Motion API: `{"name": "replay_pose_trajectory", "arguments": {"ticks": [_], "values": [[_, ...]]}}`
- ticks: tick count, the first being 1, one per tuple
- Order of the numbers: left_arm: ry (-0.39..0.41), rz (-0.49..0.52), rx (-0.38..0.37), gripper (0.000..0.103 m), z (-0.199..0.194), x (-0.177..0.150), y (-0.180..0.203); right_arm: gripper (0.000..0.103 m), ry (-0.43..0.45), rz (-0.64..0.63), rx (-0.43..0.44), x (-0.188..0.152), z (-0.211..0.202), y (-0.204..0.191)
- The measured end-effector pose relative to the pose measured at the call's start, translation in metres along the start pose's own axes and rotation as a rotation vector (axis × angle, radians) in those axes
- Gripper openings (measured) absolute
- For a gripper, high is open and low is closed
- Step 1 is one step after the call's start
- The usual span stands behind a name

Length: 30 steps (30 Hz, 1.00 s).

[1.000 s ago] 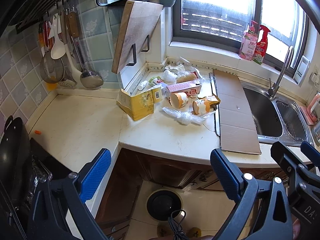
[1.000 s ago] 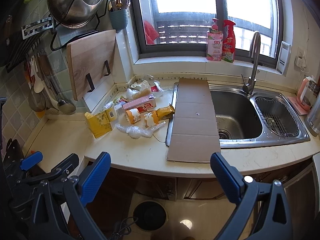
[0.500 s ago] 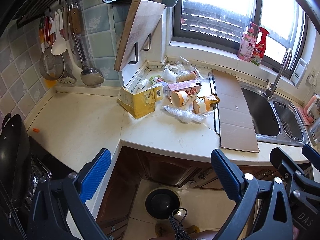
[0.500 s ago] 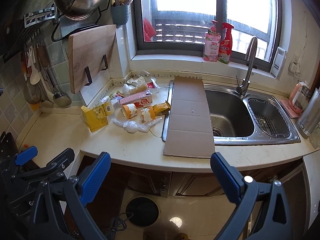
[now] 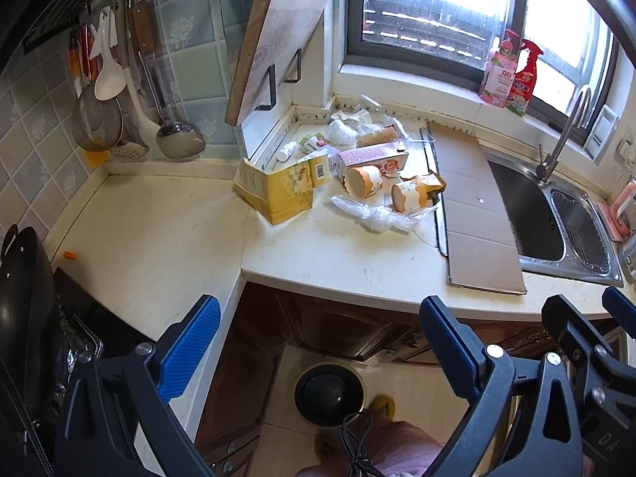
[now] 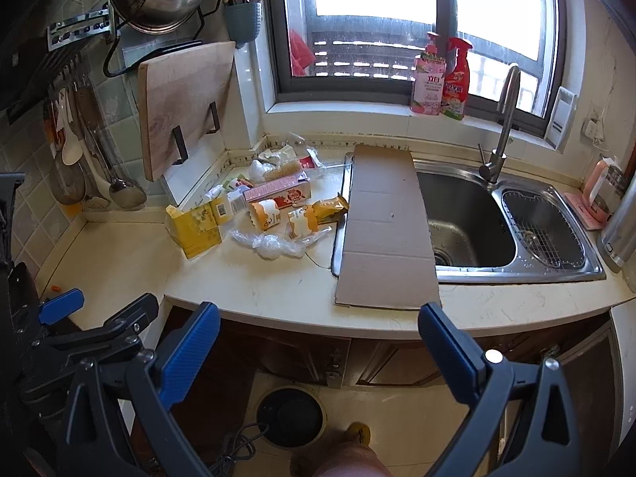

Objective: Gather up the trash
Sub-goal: 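Move both tools toward the trash on the counter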

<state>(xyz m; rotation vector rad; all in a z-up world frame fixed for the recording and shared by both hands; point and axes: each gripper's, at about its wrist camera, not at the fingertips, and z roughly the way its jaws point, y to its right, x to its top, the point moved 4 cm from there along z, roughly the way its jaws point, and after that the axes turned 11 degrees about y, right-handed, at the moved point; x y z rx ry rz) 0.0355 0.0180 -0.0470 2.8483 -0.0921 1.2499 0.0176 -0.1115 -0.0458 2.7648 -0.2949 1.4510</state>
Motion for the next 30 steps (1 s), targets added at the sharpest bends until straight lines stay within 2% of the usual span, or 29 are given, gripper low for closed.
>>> {"name": "replay_pose_trajectory", "arguments": {"ticks": [4,7,15,22,30], "values": [[-0.042,0.001,0.041,0.099,0.021,0.0,-0.005,0.101,-0.056,0.017,0.047,0.003,0.032,-0.003],[-0.075,-0.005,0.096,0.099,0.041,0.006,-0.01,0.1,-0.09,0.0,0.088,0.01,0.059,-0.011],[-0.19,-0.031,0.177,0.099,0.107,0.023,-0.017,0.099,-0.172,-0.061,0.182,0.034,0.135,-0.027],[-0.287,-0.013,0.24,0.099,0.162,0.03,-0.008,0.094,-0.287,-0.072,0.214,0.04,0.207,-0.022],[-0.382,-0.036,0.307,0.099,0.207,0.033,-0.007,0.093,-0.359,-0.083,0.256,0.043,0.256,-0.017]]}}
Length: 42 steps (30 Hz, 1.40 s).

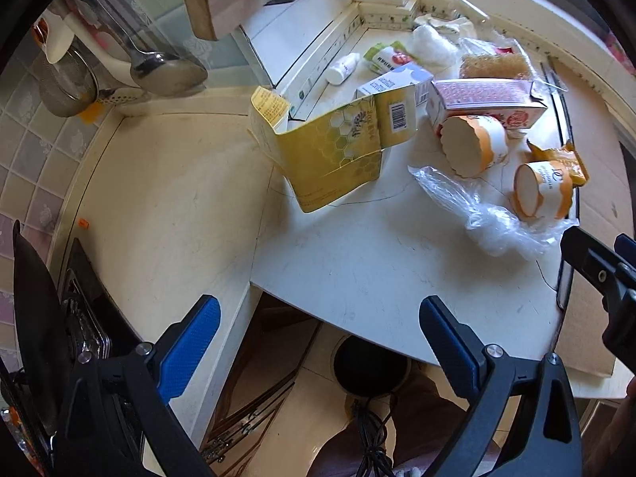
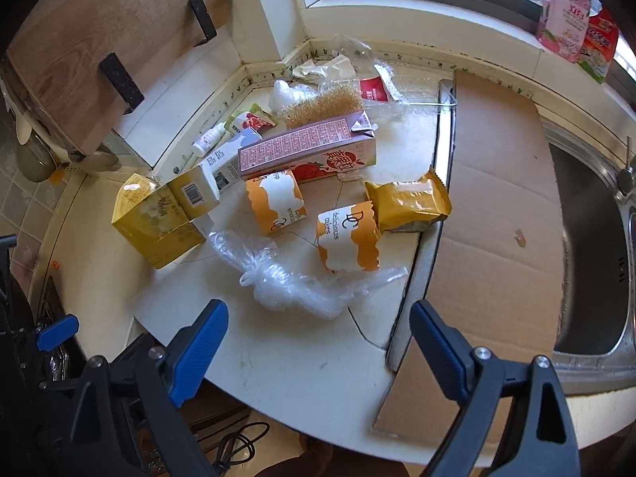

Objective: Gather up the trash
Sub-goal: 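Move both tools toward the trash on the counter, then grasp the yellow paper box with left tool while right tool grasps orange cake cup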

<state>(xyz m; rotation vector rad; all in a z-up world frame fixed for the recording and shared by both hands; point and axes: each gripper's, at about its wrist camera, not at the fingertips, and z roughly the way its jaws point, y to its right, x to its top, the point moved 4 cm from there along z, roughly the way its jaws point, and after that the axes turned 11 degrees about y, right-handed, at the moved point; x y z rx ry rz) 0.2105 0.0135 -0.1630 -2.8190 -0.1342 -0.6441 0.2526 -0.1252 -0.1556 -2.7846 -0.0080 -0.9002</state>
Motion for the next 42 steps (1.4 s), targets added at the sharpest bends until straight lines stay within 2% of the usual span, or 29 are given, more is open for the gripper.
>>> {"name": "replay_pose_trajectory", "arguments": {"ticks": [10,15,19,24,29,34,36,38,39,40,42], "values": [[-0.007,0.004,0.05,0.099,0.011,0.024,0.005,0.093,-0.034,0.006,0.058,0.011,0.022,0.013],[0.029,0.033,0.06,0.099,0.01,0.042,0.004,0.092,-0.025,0.018,0.09,0.02,0.021,0.022],[0.084,0.112,0.046,0.099,0.008,0.061,0.005,0.09,-0.002,0.038,0.104,0.034,0.02,0.033],[0.114,0.259,-0.023,0.099,0.019,0.081,0.014,0.089,0.009,0.085,0.115,0.052,0.028,0.047],[0.11,0.393,-0.086,0.099,0.04,0.091,0.016,0.082,-0.02,0.116,0.165,0.059,0.039,0.046],[0.059,0.401,-0.147,0.099,0.063,0.094,0.003,0.082,-0.02,0.053,0.199,0.061,0.042,0.027],[0.05,0.399,-0.18,0.09,0.065,0.093,0.001,0.082,-0.02,0.03,0.211,0.063,0.044,0.018],[0.031,0.391,-0.209,0.068,0.068,0.09,-0.002,0.081,-0.018,0.006,0.221,0.065,0.048,0.009],[0.015,0.379,-0.226,0.062,0.071,0.088,-0.004,0.081,-0.017,-0.009,0.223,0.066,0.05,0.005],[-0.003,0.362,-0.247,0.052,0.074,0.086,-0.006,0.081,-0.016,-0.024,0.224,0.067,0.052,0.0],[-0.03,0.326,-0.275,0.048,0.081,0.082,-0.011,0.081,-0.016,-0.056,0.225,0.069,0.058,-0.009]]}}
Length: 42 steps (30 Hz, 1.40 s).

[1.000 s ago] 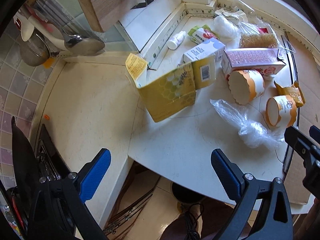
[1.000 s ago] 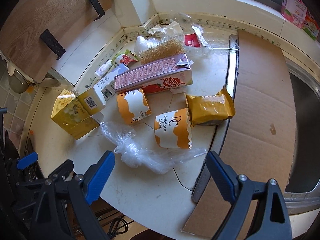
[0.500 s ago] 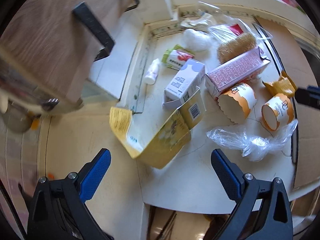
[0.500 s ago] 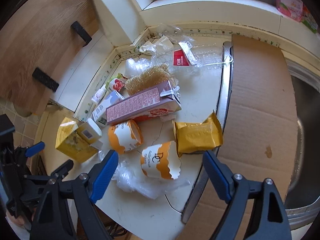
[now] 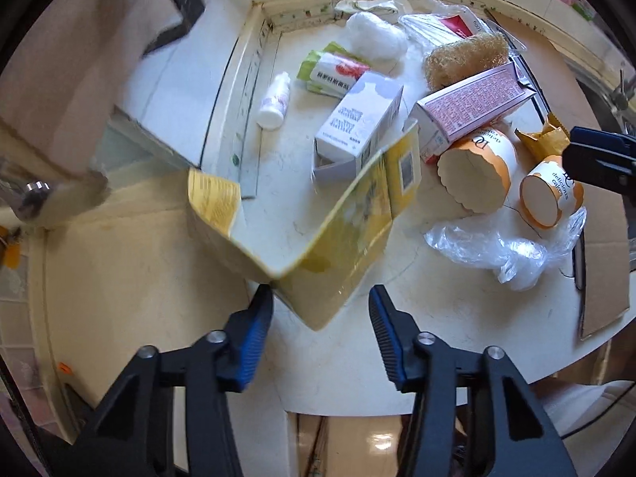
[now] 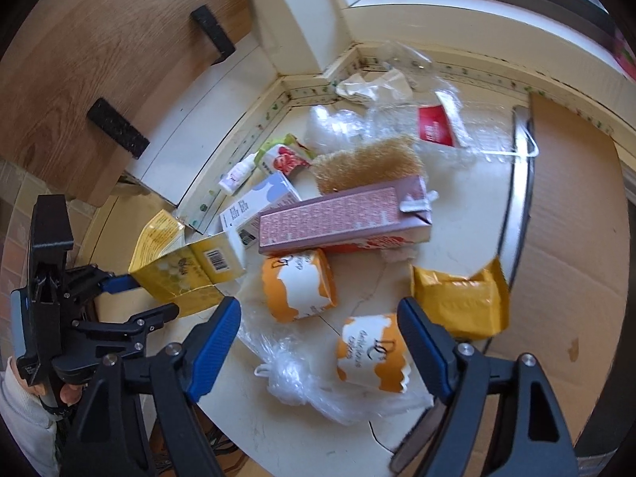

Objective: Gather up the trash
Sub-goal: 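Grasp the yellow paper box with left tool while right tool grasps orange cake cup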

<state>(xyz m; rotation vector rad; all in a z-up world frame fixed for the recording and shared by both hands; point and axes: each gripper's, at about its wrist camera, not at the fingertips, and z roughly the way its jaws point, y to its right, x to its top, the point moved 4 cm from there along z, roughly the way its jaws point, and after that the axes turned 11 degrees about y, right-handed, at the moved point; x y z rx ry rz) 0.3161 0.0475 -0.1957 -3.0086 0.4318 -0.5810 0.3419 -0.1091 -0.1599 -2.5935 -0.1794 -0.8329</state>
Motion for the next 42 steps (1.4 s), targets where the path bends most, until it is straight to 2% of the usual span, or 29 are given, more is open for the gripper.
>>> {"name": "replay_pose_trajectory", "arguments": {"ticks": [4,6,8,9,11,15,20,23,25,28,31,33,35,38,40,42], "values": [[-0.01,-0.067,-0.026,0.048,0.008,-0.01,-0.009,0.076,-0.032,-0.024,-0.004,0.001,0.02,-0.004],[-0.002,-0.115,-0.058,0.052,0.007,-0.014,-0.014,0.074,-0.05,-0.023,-0.002,0.0,0.03,-0.004],[0.011,-0.185,-0.106,0.071,0.005,-0.017,-0.021,0.068,-0.067,-0.029,-0.004,-0.001,0.039,-0.005],[0.022,-0.225,-0.127,0.074,0.003,-0.018,-0.025,0.066,-0.079,-0.031,-0.006,-0.002,0.043,-0.005],[0.045,-0.289,-0.16,0.075,-0.003,-0.02,-0.031,0.057,-0.1,-0.031,-0.001,-0.004,0.051,-0.005],[0.077,-0.426,-0.207,0.077,-0.019,-0.021,-0.038,0.046,-0.125,-0.052,0.003,-0.007,0.06,-0.009],[0.117,-0.57,-0.209,0.08,-0.03,-0.017,-0.049,0.045,-0.114,-0.064,0.006,-0.006,0.062,-0.009],[0.139,-0.709,-0.244,0.08,-0.031,-0.019,-0.063,0.045,-0.122,-0.07,0.004,-0.007,0.061,-0.008],[0.156,-0.773,-0.241,0.08,-0.029,-0.02,-0.071,0.045,-0.125,-0.077,0.004,-0.009,0.059,-0.007],[0.137,-0.818,-0.191,0.08,-0.017,-0.02,-0.077,0.045,-0.12,-0.071,0.014,-0.01,0.054,-0.005],[0.08,-0.848,-0.16,0.079,0.0,-0.022,-0.078,0.045,-0.109,-0.054,0.042,-0.01,0.046,-0.002],[0.052,-0.853,-0.148,0.067,0.009,-0.023,-0.076,0.045,-0.095,-0.043,0.054,-0.01,0.039,-0.001],[0.024,-0.852,-0.155,0.036,0.018,-0.023,-0.072,0.045,-0.078,-0.03,0.069,-0.01,0.032,0.002],[0.014,-0.868,-0.154,0.01,0.026,-0.026,-0.068,0.045,-0.063,-0.009,0.08,-0.012,0.021,0.005],[0.04,-0.876,-0.154,0.004,0.023,-0.028,-0.066,0.045,-0.048,0.006,0.09,-0.014,0.012,0.006],[0.084,-0.884,-0.15,0.004,0.013,-0.032,-0.064,0.045,-0.03,0.018,0.104,-0.016,0.003,0.006]]}}
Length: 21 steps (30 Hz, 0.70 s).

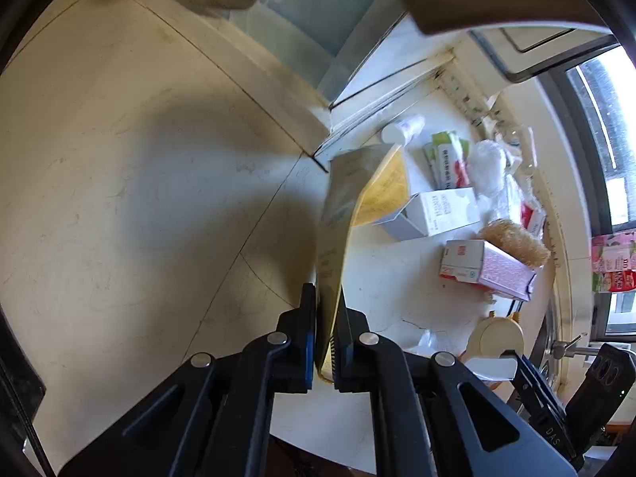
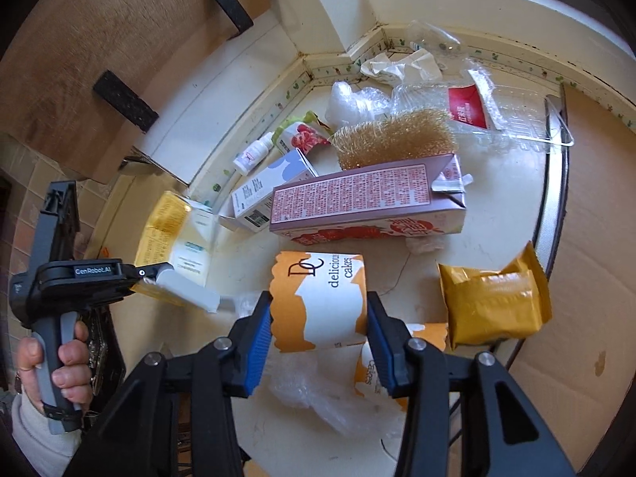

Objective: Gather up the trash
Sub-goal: 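Grasp the yellow paper box with left tool while right tool grasps orange cake cup, then carry both items down to the floor bin and open both tools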

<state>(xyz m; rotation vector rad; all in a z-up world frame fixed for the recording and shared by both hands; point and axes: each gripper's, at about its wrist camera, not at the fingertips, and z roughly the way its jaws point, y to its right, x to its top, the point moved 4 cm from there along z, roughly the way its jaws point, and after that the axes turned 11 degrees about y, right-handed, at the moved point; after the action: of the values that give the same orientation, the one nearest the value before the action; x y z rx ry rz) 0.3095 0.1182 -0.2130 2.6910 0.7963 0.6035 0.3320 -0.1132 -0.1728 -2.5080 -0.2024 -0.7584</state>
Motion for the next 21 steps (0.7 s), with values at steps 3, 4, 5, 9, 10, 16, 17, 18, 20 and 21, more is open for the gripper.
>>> {"name": "replay_pose_trajectory", "arguments": {"ticks": [3,4,5,9,10,16,17,18,20,21], "values": [[0.077,0.008,-0.028,0.002,-0.024,-0.005,0.0,0.045,0.024,0.004,0.006,-0.004,-0.013,-0.004],[0.1,0.015,-0.036,0.002,-0.032,-0.007,0.001,0.045,0.032,0.005,0.009,-0.006,-0.018,-0.006],[0.136,0.032,-0.044,0.002,-0.044,-0.011,0.003,0.045,0.043,0.006,0.012,-0.008,-0.023,-0.008],[0.195,0.095,-0.053,0.002,-0.08,-0.026,0.009,0.045,0.084,0.01,0.009,-0.019,-0.047,-0.017],[0.202,0.112,-0.06,0.002,-0.089,-0.031,0.011,0.045,0.093,0.011,0.008,-0.023,-0.054,-0.02],[0.226,0.265,-0.108,0.002,-0.143,-0.085,0.013,0.045,0.125,0.01,-0.018,-0.066,-0.09,-0.046],[0.224,0.292,-0.114,0.002,-0.149,-0.096,0.01,0.045,0.124,0.011,-0.023,-0.076,-0.094,-0.051],[0.223,0.312,-0.116,0.002,-0.153,-0.106,0.009,0.045,0.12,0.012,-0.03,-0.087,-0.098,-0.056],[0.216,0.361,-0.113,0.002,-0.162,-0.131,-0.001,0.045,0.107,0.019,-0.04,-0.111,-0.103,-0.067],[0.213,0.382,-0.107,0.002,-0.164,-0.141,-0.004,0.045,0.1,0.021,-0.045,-0.124,-0.105,-0.072]]}}
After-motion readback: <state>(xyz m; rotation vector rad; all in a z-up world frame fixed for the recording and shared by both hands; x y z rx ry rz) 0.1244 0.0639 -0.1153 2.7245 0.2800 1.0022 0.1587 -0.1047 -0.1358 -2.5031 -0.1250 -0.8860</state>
